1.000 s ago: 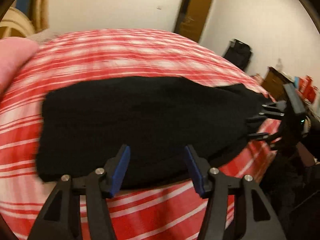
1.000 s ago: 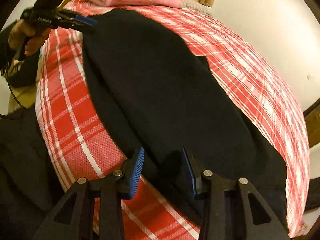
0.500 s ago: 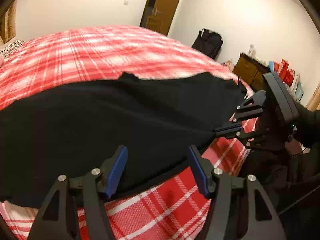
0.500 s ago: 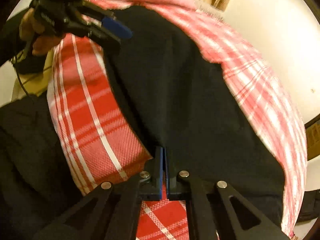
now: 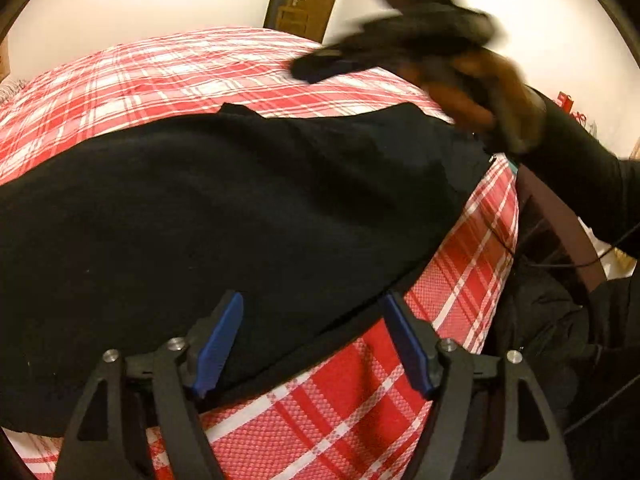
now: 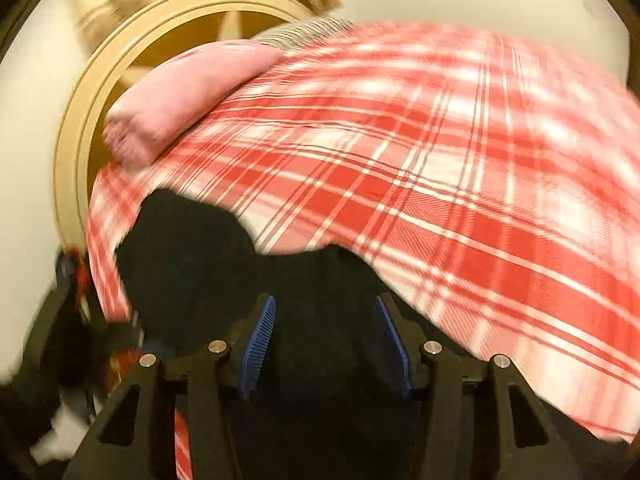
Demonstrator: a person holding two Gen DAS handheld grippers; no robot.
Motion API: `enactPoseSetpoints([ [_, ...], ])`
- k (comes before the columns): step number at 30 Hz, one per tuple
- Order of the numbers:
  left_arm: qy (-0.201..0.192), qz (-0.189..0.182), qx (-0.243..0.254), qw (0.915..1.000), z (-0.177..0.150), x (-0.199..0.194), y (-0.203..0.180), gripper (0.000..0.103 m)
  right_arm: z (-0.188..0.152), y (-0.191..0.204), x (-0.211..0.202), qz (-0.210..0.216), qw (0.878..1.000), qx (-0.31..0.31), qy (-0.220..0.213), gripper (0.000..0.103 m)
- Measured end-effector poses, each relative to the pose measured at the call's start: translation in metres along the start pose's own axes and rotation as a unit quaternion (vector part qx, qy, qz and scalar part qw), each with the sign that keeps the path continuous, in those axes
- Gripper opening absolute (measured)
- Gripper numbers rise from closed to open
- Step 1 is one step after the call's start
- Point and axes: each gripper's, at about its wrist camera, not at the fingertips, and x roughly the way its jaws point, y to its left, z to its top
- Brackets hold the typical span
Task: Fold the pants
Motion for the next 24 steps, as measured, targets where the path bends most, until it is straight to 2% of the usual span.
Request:
enactPoseSetpoints([
  [2, -0.002, -0.009, -0.004, 1.0, -0.001, -0.001, 0.001, 0.078, 0.014, -0.006, 0.03, 0.025, 0.999, 0.027, 0.035, 0.053],
  [3, -0.002, -0.01, -0.001, 0.9999, -0.002, -0.001, 0.001, 0.078, 0.018, -0.009, 0.045, 0.028, 0.998, 0.043, 0.045, 0.043],
  [4, -0.002, -0.013, 0.002, 0.9999, -0.002, -0.001, 0.0, 0.078, 0.018, -0.01, 0.055, 0.025, 0.997, 0.052, 0.05, 0.007],
  [6, -0.002, -0.019, 0.002, 0.9998, -0.003, -0.001, 0.002, 0.078, 0.018, -0.01, 0.061, 0.014, 0.997, 0.054, 0.047, 0.004],
  [10, -0.003, -0.025, 0.006, 0.9997, -0.007, -0.003, 0.004, 0.078, 0.025, -0.03, 0.06, -0.025, 0.997, 0.07, 0.029, 0.004],
  [13, 0.0, -0.018, 0.012, 0.9998, -0.004, -0.004, 0.001, 0.078, 0.023, -0.034, 0.061, -0.01, 0.997, 0.071, 0.035, 0.007],
  [14, -0.002, -0.022, 0.007, 0.9997, -0.003, -0.005, 0.0, 0.078, 0.023, -0.033, 0.057, -0.012, 0.997, 0.063, 0.032, 0.011],
  [16, -0.002, -0.021, 0.004, 0.9998, -0.004, -0.013, -0.001, 0.078, 0.018, -0.027, 0.038, -0.023, 0.998, 0.046, 0.022, 0.038],
  [17, -0.006, -0.013, 0.009, 0.9999, -0.005, -0.017, -0.002, 0.078, 0.014, -0.025, 0.025, -0.024, 0.999, 0.037, 0.014, 0.044],
  [19, -0.025, 0.006, 0.017, 0.9995, -0.006, -0.03, -0.004, 0.08, -0.003, -0.012, -0.015, -0.041, 0.999, -0.008, -0.005, 0.046],
  [21, -0.042, 0.015, -0.001, 0.999, -0.005, -0.042, 0.002, 0.08, -0.026, 0.002, -0.048, -0.053, 0.997, -0.06, -0.011, 0.046],
  [24, -0.052, 0.034, -0.016, 0.9979, -0.003, -0.04, 0.005, 0.08, -0.07, 0.025, -0.072, -0.072, 0.991, -0.11, -0.005, 0.046],
])
